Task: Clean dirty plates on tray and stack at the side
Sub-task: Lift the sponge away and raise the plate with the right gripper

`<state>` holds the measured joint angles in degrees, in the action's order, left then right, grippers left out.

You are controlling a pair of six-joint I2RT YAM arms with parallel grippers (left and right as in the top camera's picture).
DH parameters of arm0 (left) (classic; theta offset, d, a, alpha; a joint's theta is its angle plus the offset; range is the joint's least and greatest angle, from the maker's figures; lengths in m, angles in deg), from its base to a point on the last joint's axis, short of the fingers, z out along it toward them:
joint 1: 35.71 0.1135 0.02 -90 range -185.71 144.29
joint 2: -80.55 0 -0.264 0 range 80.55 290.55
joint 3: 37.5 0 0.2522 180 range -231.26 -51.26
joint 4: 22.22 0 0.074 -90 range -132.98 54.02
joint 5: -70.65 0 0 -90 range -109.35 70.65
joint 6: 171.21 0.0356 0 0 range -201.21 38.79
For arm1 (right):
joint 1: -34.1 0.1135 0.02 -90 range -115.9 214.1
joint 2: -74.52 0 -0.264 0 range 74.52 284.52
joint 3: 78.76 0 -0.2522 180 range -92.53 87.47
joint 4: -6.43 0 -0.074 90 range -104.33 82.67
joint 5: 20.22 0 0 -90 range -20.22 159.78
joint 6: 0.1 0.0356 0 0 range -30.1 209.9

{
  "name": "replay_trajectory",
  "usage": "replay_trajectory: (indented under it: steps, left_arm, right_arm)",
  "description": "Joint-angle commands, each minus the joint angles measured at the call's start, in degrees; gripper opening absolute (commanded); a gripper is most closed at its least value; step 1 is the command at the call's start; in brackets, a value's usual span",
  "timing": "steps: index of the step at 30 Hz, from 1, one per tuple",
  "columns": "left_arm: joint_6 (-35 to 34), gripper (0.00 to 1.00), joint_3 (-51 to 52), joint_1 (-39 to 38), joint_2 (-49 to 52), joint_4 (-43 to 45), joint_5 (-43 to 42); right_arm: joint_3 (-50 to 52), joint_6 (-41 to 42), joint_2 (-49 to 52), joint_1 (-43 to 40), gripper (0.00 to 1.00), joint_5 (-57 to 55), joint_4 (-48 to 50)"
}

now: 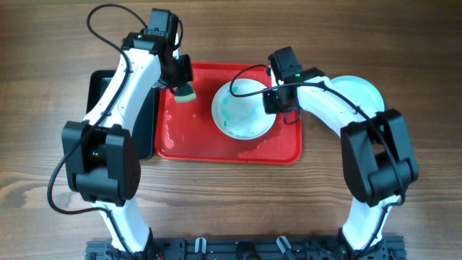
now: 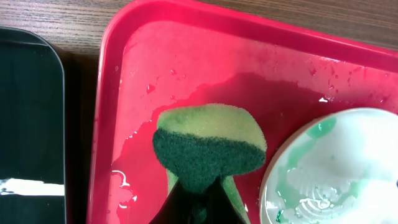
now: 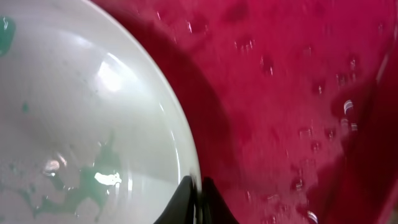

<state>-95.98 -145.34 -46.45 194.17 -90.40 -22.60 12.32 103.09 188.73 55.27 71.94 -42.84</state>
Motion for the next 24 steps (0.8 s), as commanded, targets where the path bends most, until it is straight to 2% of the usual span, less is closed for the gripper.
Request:
replay_trajectory:
  steps: [1,3,7,10,13,19,22,24]
  left_arm:
    - [-0.5,0.04,-0.4,0.3,-0.2,0.4,0.3]
    - [-0.5,0.04,-0.4,0.3,-0.2,0.8,0.3]
    - [-0.5,0.04,-0.4,0.3,-0.2,0.9,0.3]
    - [-0.5,0.04,-0.4,0.3,-0.2,1.0,0.3]
    - [-0.5,0.04,-0.4,0.3,-0.2,1.0,0.3]
    - [-0.5,0.04,-0.4,0.3,-0.2,1.0,0.3]
    - [-0.5,0.04,-0.4,0.3,-0.2,1.0,0.3]
    - [-0.5,0.04,-0.4,0.3,-0.3,1.0,0.3]
  right_arm:
    - [1.2,2.0,-7.1,-0.2,0.04,-1.9,-1.5]
    - [1.2,2.0,-12.6,-0.2,0.04,-8.0,-1.8]
    - [1.2,2.3,-17.6,0.4,0.04,-20.0,-3.0]
    - [1.2,5.5,-19.4,2.8,0.04,-33.2,-5.9]
    - [1.2,9.3,-20.1,7.3,0.04,-47.3,-9.0]
    - [1.2,9.4,-20.1,19.1,0.04,-72.3,-11.3]
    - [1.2,9.5,-20.0,23.4,0.04,-80.4,-11.5]
    - [1.2,9.6,-20.0,24.8,0.04,-82.0,-11.3]
